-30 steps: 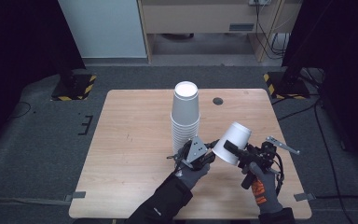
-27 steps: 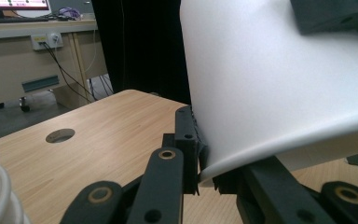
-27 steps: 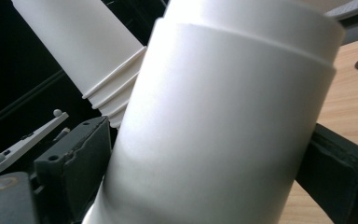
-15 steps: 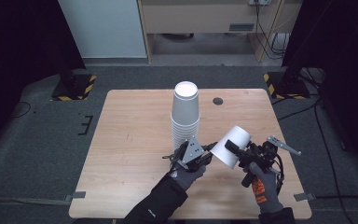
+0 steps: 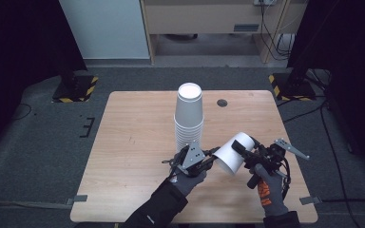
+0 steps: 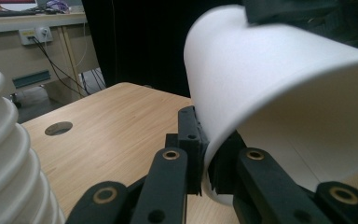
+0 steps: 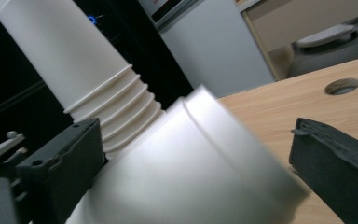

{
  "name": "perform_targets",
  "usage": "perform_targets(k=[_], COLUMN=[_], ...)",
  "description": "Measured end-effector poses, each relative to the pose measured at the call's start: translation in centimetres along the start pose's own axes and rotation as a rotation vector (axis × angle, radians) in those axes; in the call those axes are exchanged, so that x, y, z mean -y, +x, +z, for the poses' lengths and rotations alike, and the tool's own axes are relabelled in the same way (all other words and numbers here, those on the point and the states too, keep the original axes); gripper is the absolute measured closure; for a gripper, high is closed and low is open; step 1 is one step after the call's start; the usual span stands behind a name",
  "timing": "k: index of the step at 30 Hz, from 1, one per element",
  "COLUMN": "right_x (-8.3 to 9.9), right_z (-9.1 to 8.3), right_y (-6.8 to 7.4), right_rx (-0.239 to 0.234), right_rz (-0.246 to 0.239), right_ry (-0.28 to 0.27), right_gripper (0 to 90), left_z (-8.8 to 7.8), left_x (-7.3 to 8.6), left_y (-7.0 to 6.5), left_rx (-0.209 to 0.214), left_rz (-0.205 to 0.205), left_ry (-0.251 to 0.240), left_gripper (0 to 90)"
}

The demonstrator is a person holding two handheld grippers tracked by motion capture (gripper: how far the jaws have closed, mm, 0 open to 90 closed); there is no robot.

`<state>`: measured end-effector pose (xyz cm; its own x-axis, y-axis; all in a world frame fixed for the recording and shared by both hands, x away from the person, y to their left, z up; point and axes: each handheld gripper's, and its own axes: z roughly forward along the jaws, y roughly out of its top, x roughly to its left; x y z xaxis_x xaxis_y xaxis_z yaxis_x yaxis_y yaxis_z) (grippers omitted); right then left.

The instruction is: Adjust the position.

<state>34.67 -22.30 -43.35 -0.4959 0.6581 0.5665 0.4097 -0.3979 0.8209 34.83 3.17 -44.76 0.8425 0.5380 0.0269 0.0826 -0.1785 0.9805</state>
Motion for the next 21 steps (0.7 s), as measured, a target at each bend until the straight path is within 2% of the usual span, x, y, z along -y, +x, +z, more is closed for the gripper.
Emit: perform_targets(k=[6, 11, 15, 21], right_x=[-0.3, -0.3, -0.4, -0.8], right_z=[-0.4, -0.4, -0.6, -1.1], right_y=[-0.5, -0.7, -0.9, -1.3], right_rx=[0.034, 0.063, 0.075, 0.094], right_rz=[-0.01, -0.03, -0.031, -0.033], right_ry=[-0.016, -0.01, -0.018, -0.039], right_gripper=[6.8, 7.3, 8.1, 9.1], left_z=[-0.8, -1.4, -2.0, -3.0], left_x=[-0.6, -1.1, -1.2, -1.2], left_y=[0.1, 0.3, 0.4, 0.9], left_rx=[0.013, 0.021, 0.031, 0.04], left_rz=[-0.001, 0.008, -0.012, -0.015], left_ry=[-0.018, -0.006, 0.005, 0.026], left_gripper=[85.0, 85.0, 85.4, 85.3])
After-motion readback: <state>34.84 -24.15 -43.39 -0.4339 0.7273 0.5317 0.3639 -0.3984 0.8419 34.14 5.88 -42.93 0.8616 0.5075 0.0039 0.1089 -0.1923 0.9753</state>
